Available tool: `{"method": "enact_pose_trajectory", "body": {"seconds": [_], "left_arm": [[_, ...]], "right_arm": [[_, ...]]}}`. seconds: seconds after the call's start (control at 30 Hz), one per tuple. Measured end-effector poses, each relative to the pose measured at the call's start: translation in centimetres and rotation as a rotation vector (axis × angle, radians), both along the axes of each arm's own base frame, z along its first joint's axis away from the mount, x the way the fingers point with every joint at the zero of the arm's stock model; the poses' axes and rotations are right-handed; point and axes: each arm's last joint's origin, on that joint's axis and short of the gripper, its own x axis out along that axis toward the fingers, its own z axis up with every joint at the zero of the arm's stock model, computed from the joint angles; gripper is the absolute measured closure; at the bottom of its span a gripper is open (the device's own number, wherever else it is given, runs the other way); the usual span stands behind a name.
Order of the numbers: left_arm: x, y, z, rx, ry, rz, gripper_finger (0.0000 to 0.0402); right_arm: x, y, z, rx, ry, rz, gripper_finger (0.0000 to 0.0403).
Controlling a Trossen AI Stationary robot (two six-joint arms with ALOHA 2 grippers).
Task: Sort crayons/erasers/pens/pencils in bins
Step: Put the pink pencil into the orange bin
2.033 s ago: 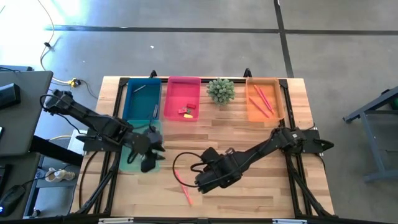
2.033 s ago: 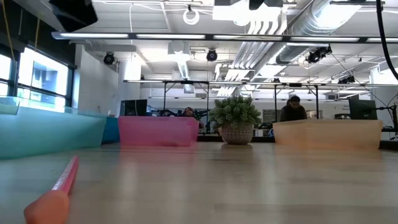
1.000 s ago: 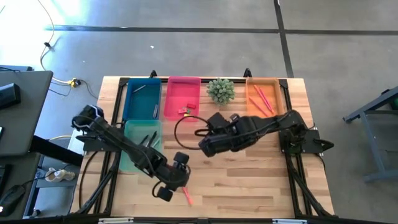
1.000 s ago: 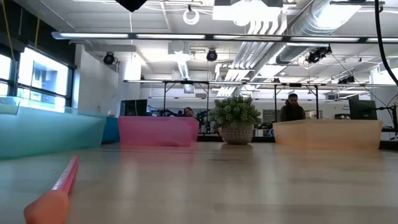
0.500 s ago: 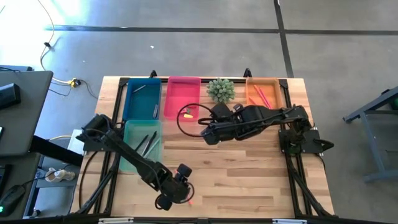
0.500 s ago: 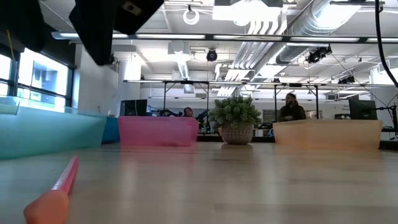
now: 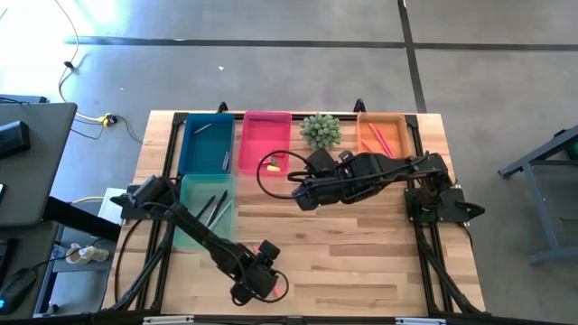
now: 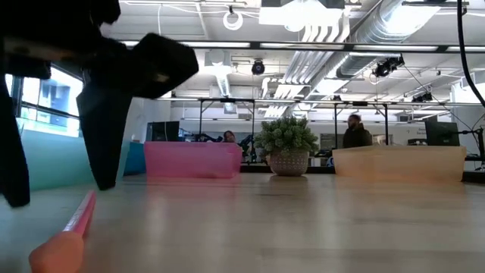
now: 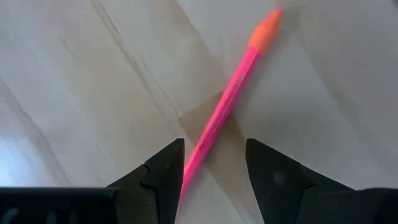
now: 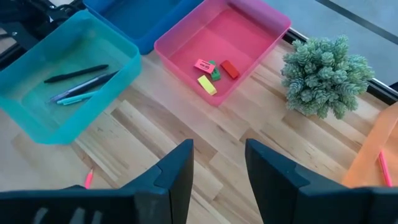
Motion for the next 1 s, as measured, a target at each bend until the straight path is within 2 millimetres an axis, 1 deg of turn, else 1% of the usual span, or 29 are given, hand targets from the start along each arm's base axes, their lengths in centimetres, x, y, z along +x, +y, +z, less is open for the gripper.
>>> {"method": "enact_pose_trajectory", "body": {"seconds": [0.1,0.2,0.37,0.63,0.87,0.93,1.0], "left_arm": [[0.0,0.1,-0.8,0.026,0.028,-0.011,0.0243],[0.1,0.3,-1.0,0.036,0.035,-0.004,0.0243],[0.7,1.2,-1.3,0.016,0.057,-0.005,0.0250],[1.7,3.4,-1.5,-0.047,0.096,-0.052,0.0299],[1.9,4.1,-1.6,-0.029,0.096,-0.056,0.0336],[1.8,4.2,-1.8,-0.025,0.096,-0.055,0.0349],[1.7,4.2,-1.9,-0.024,0.099,-0.052,0.0364]], "right_arm": [[0.0,0.0,0.0,0.001,0.000,0.000,0.0265],[0.0,0.0,0.0,0.000,0.000,0.001,0.0265],[0.0,0.0,0.0,0.010,0.008,0.013,0.0265],[0.0,0.2,-0.1,0.035,0.028,0.049,0.0265],[-0.1,0.4,-0.1,0.059,0.045,0.086,0.0265],[-0.4,0.6,0.2,0.054,0.038,0.097,0.0265],[-1.1,0.7,0.9,0.044,0.015,0.103,0.0265]]}}
